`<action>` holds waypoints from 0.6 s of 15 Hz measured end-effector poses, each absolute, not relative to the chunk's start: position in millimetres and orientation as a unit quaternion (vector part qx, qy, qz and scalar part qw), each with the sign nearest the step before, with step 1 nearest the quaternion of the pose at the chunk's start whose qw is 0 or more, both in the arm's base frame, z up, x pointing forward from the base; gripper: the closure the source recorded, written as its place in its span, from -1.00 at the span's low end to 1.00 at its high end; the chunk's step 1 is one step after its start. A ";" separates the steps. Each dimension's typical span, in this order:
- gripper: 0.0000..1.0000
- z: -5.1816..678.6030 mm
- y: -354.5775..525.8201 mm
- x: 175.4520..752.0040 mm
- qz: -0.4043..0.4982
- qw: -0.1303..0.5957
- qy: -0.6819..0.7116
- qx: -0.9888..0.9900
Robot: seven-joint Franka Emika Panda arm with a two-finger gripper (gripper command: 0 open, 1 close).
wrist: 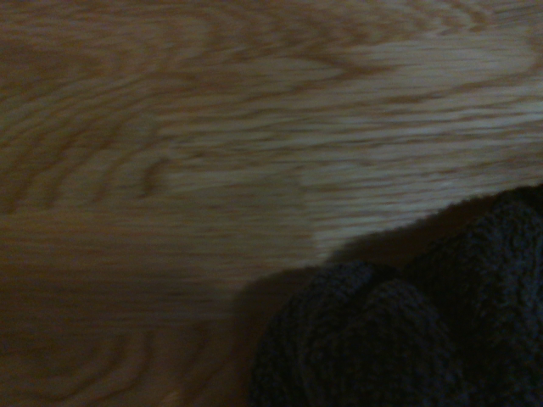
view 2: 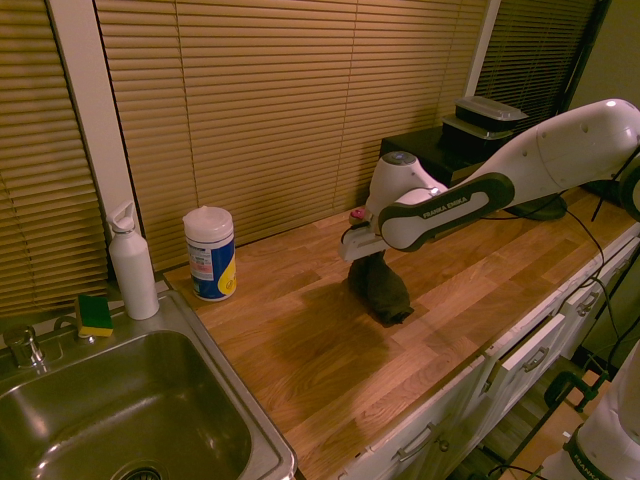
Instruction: Clear the spill
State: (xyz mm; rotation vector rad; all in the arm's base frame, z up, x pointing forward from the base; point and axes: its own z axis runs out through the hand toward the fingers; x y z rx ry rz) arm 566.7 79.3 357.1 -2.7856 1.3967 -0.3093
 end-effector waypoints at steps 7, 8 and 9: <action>1.00 355.3 180.3 563.5 -0.102 0.000 0.405 -0.909; 1.00 355.8 193.7 564.1 -0.101 0.000 0.400 -0.911; 1.00 355.0 206.9 564.5 -0.102 0.000 0.395 -0.913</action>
